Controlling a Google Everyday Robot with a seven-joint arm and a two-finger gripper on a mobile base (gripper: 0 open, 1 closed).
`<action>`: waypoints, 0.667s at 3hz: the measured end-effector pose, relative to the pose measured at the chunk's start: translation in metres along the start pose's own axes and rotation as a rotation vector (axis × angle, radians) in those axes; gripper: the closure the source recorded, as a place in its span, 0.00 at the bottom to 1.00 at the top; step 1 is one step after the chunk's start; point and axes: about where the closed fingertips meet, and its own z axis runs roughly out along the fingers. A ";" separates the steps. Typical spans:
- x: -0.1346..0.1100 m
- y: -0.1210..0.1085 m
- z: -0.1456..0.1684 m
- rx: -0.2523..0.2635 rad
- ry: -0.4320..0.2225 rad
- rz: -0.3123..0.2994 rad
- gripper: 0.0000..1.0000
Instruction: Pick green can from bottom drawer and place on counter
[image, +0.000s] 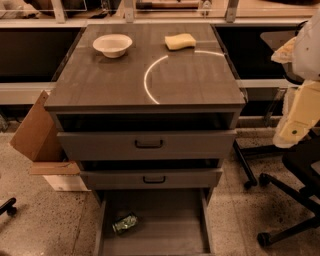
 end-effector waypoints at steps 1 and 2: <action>0.000 0.000 0.000 0.000 0.000 0.000 0.00; 0.000 0.013 0.024 -0.045 -0.035 -0.027 0.00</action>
Offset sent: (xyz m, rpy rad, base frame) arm -0.0146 0.0172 -0.0756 0.0951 0.1017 0.1218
